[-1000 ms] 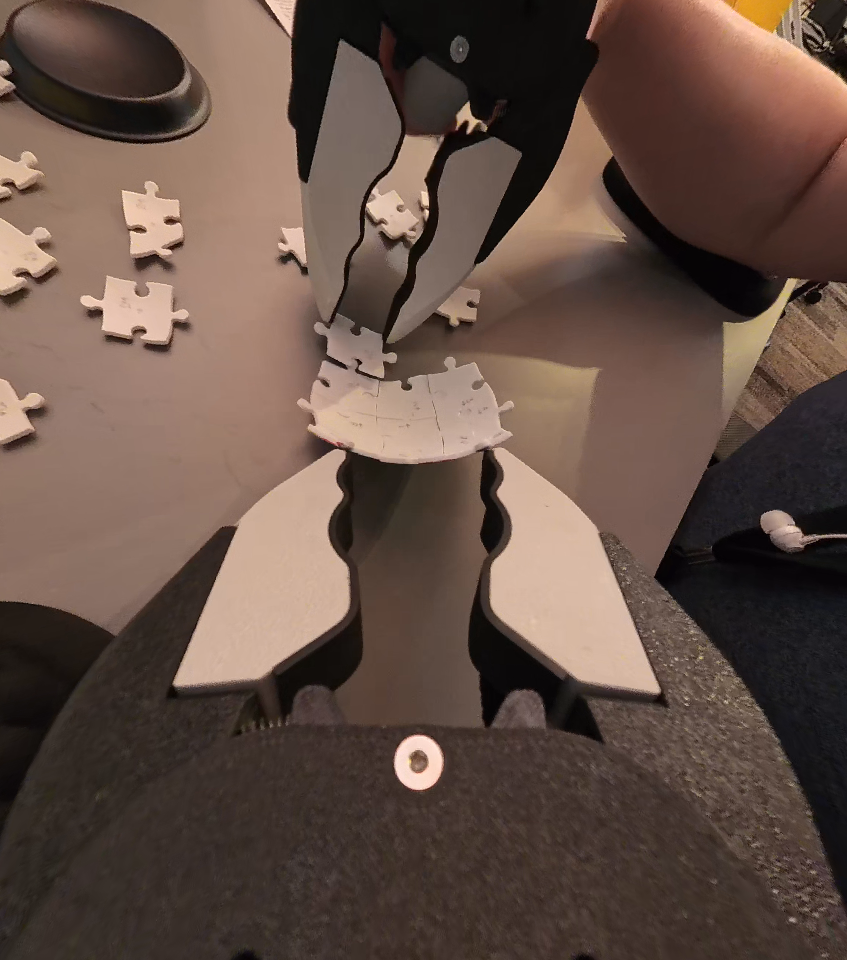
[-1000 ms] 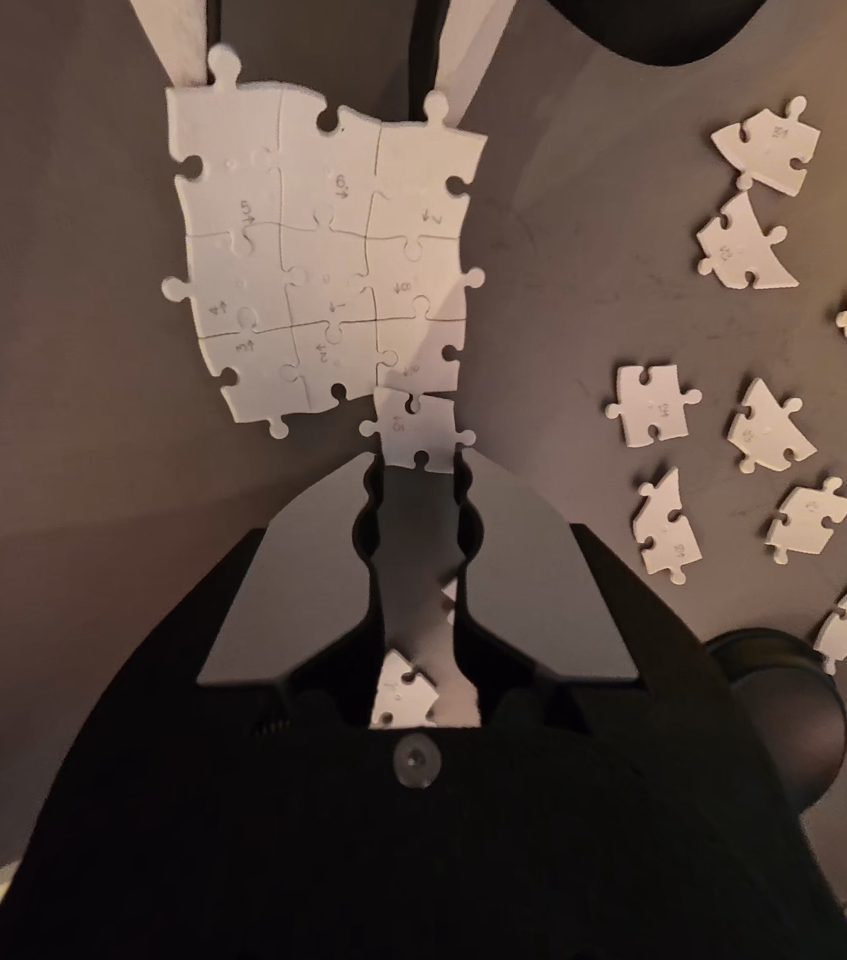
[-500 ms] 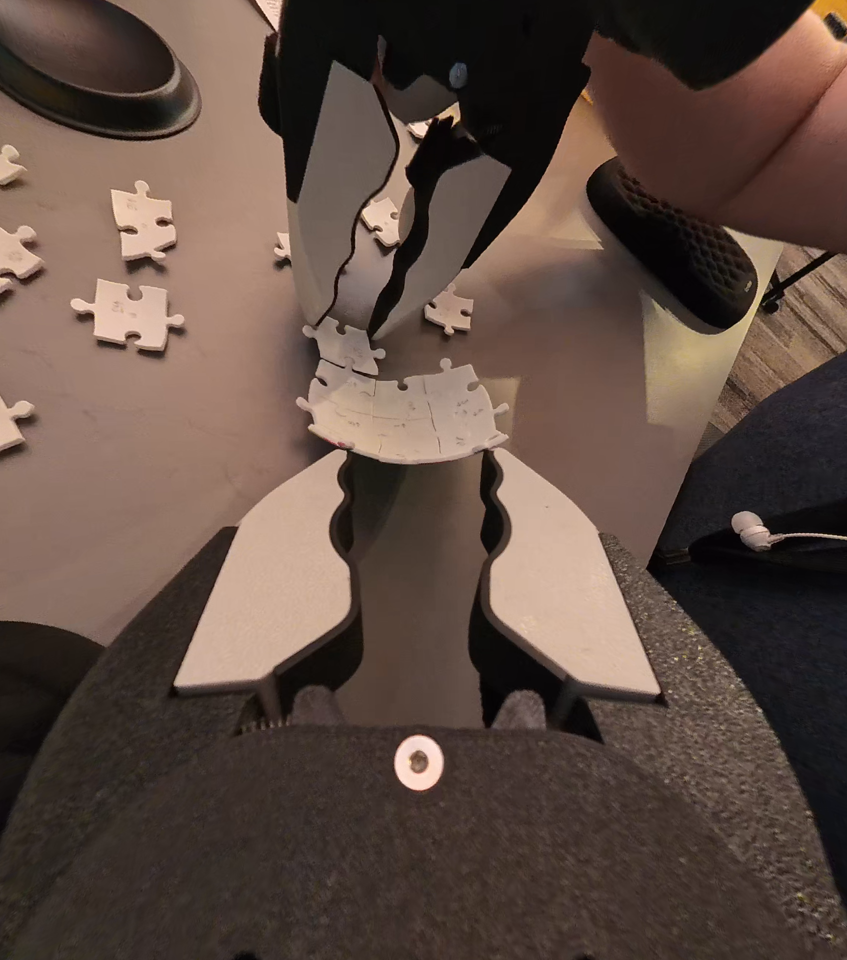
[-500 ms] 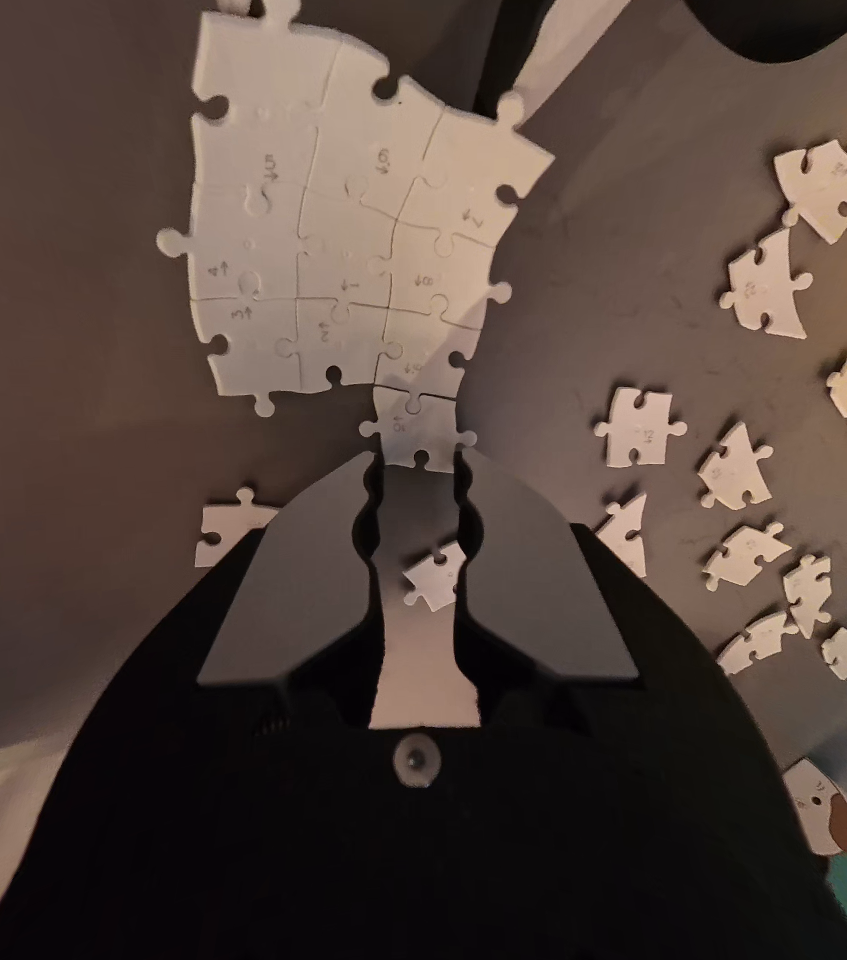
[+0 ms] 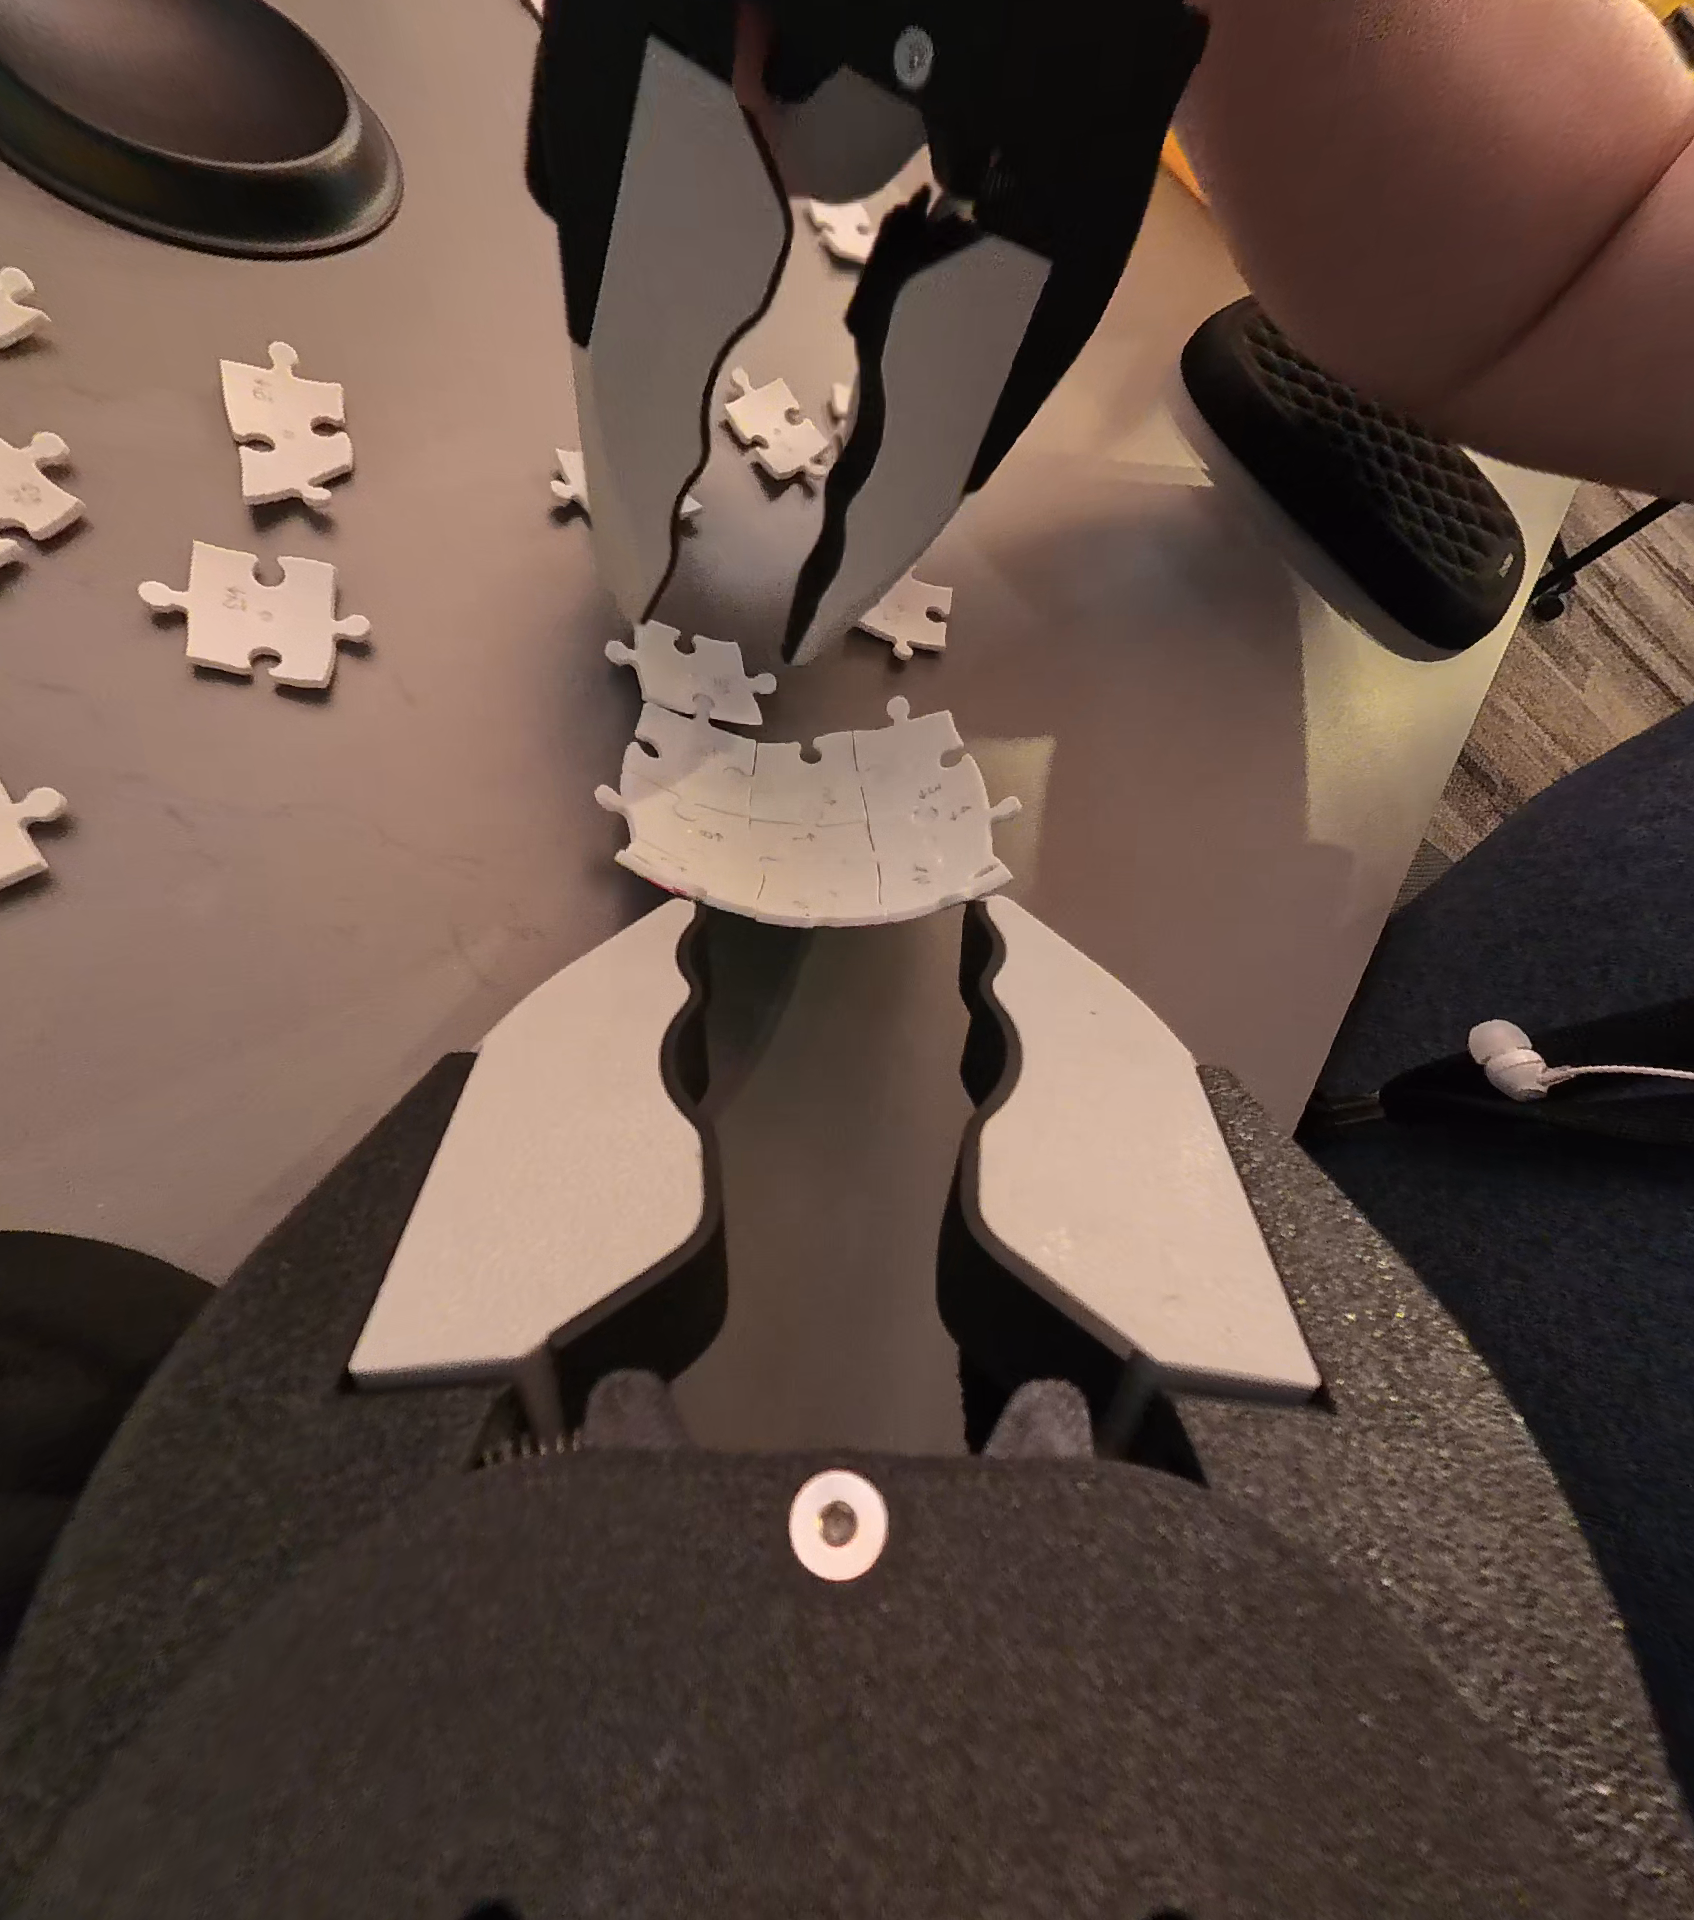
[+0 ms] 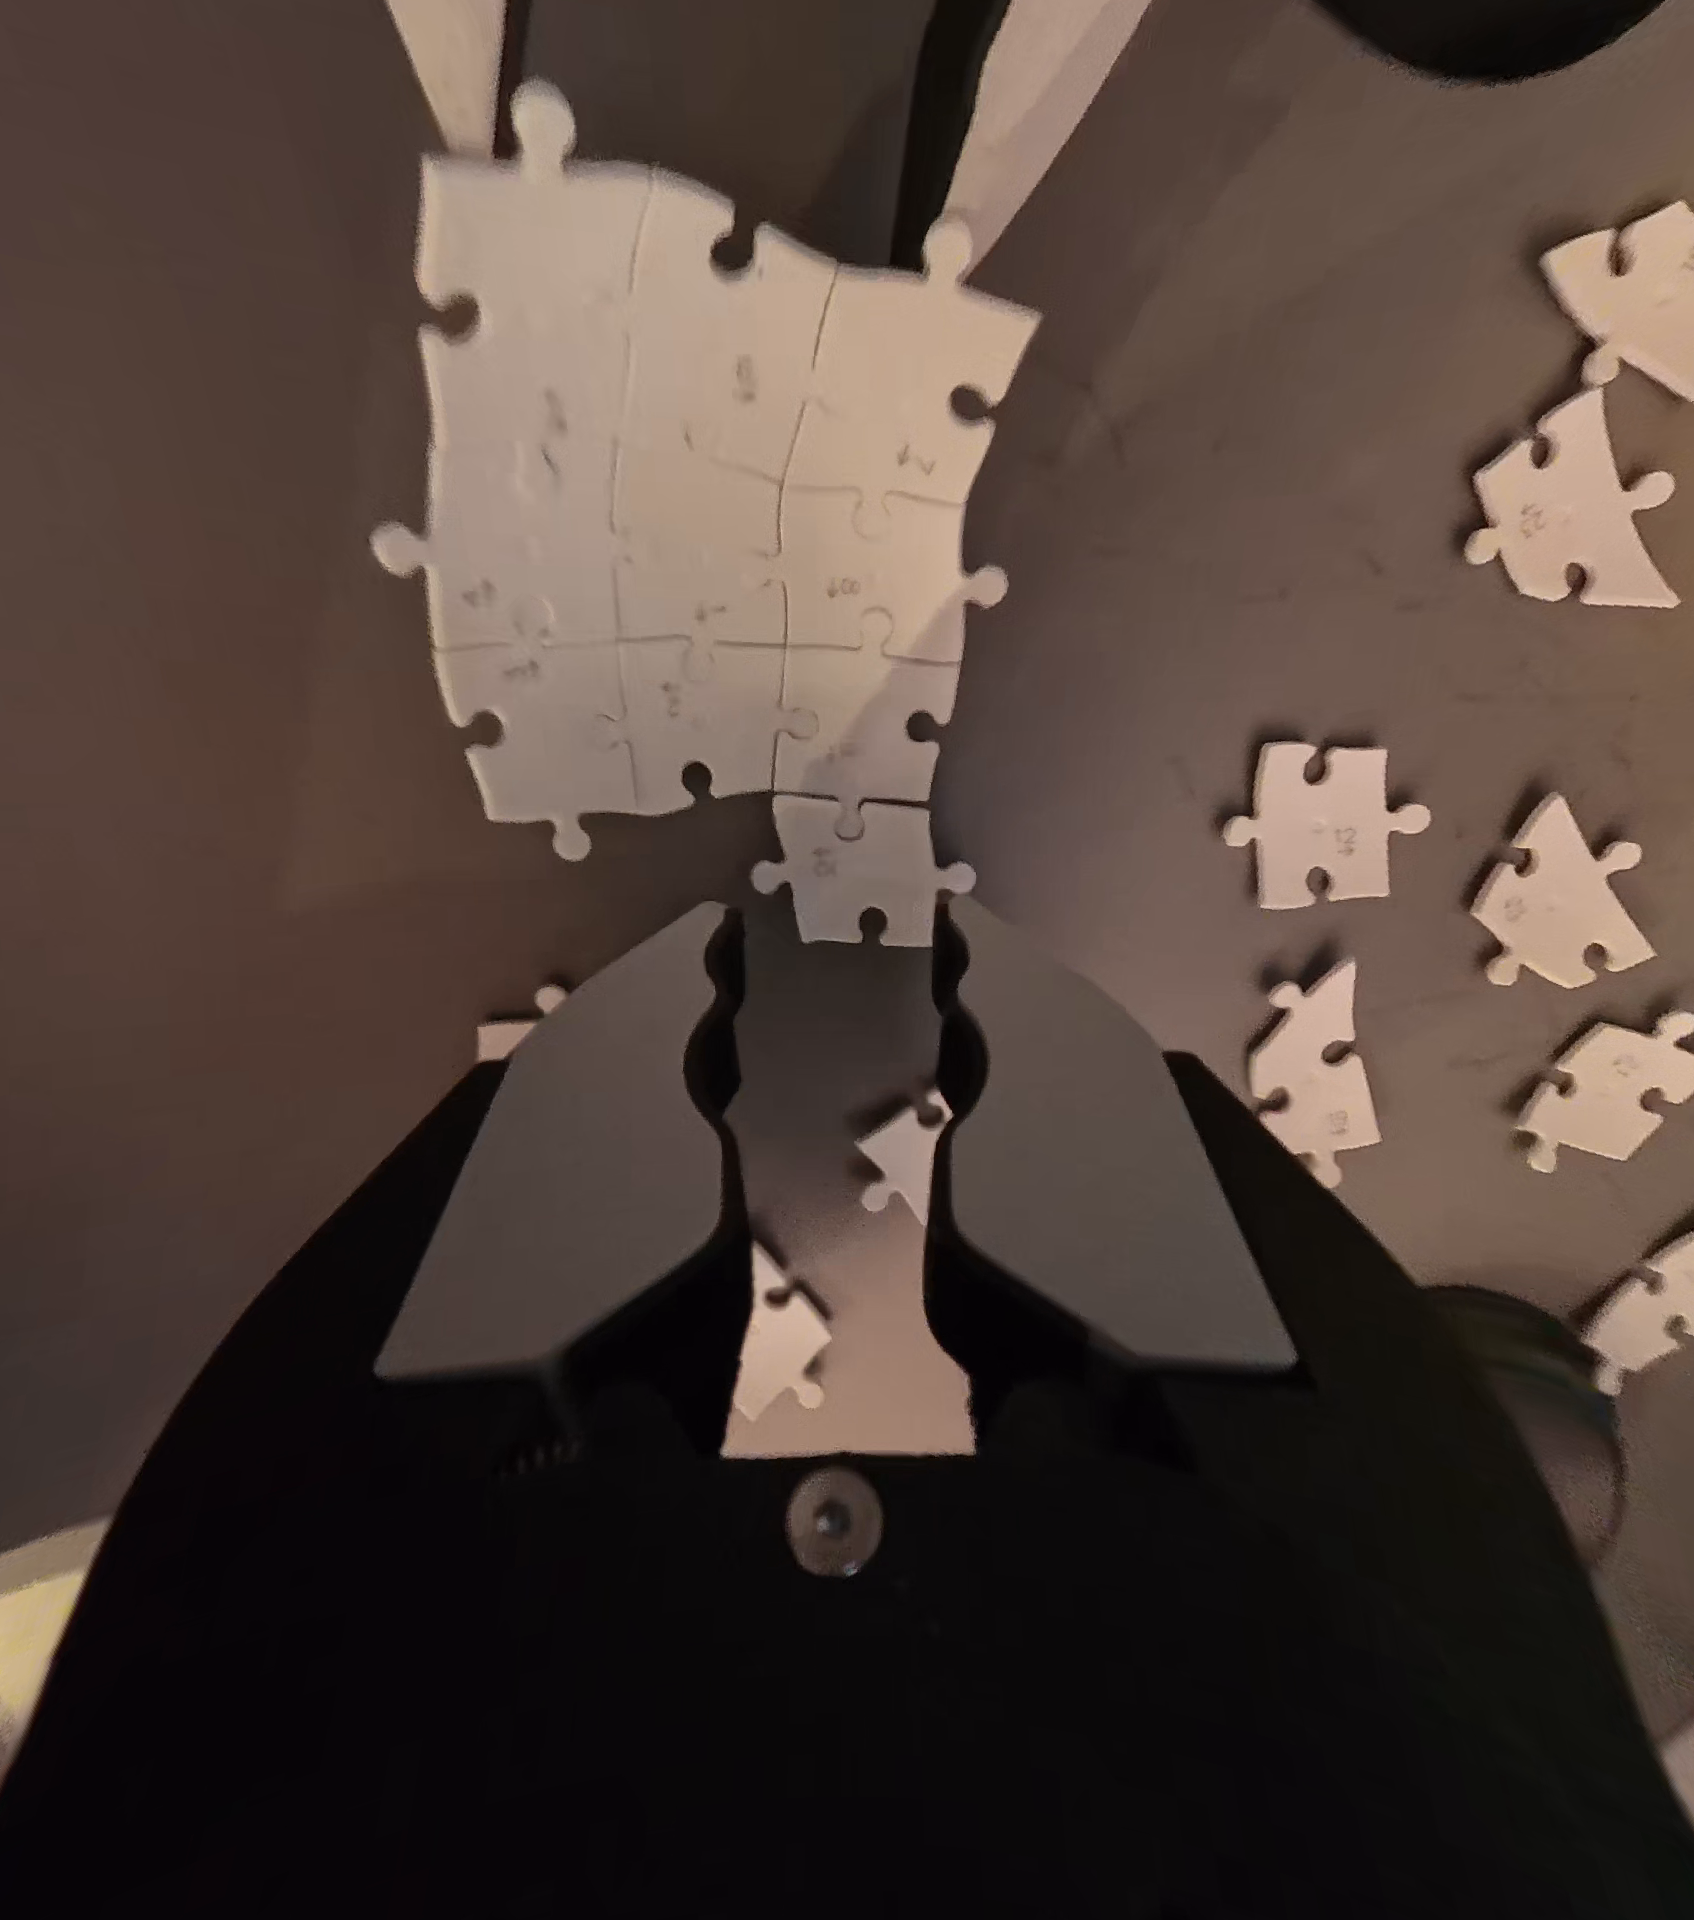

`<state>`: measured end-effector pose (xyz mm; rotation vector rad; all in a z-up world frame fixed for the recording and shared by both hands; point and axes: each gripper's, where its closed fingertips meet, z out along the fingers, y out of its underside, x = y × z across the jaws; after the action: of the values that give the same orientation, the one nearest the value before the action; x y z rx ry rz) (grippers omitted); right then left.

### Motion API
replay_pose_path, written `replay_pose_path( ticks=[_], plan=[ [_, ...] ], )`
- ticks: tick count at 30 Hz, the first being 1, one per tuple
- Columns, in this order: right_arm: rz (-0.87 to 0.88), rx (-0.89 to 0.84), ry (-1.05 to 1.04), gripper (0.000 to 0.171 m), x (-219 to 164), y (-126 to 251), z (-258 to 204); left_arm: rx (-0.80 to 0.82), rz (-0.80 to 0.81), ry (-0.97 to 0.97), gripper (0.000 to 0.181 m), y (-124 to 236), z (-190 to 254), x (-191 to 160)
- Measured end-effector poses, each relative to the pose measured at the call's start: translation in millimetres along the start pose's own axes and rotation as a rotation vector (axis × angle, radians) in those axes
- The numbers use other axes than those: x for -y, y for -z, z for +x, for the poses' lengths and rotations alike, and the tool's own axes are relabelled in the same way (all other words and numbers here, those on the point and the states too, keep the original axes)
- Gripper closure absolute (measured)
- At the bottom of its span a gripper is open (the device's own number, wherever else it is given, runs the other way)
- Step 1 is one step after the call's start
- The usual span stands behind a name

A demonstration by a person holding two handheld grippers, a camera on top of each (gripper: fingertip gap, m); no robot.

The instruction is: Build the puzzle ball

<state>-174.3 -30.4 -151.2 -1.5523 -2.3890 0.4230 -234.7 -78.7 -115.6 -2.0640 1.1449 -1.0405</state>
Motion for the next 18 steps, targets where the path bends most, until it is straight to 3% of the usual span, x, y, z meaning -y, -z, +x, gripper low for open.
replay_pose_path(
  ticks=[6, 10, 18],
  plan=[
    [0.249, 0.105, -0.181, 0.153, 17.4, 12.3, 2.4, 0.002, 0.002, 0.001, 0.136, -0.2, -0.8, 0.7],
    [0.283, 0.119, -0.217, 0.164, 17.9, 5.4, 4.1, 0.003, 0.001, 0.001, 0.136, -0.9, -1.1, 1.2],
    [0.218, 0.121, -0.197, 0.163, 12.8, -7.9, 2.2, -0.002, 0.027, -0.006, 0.137, -1.9, 0.5, 8.4]
  ],
)
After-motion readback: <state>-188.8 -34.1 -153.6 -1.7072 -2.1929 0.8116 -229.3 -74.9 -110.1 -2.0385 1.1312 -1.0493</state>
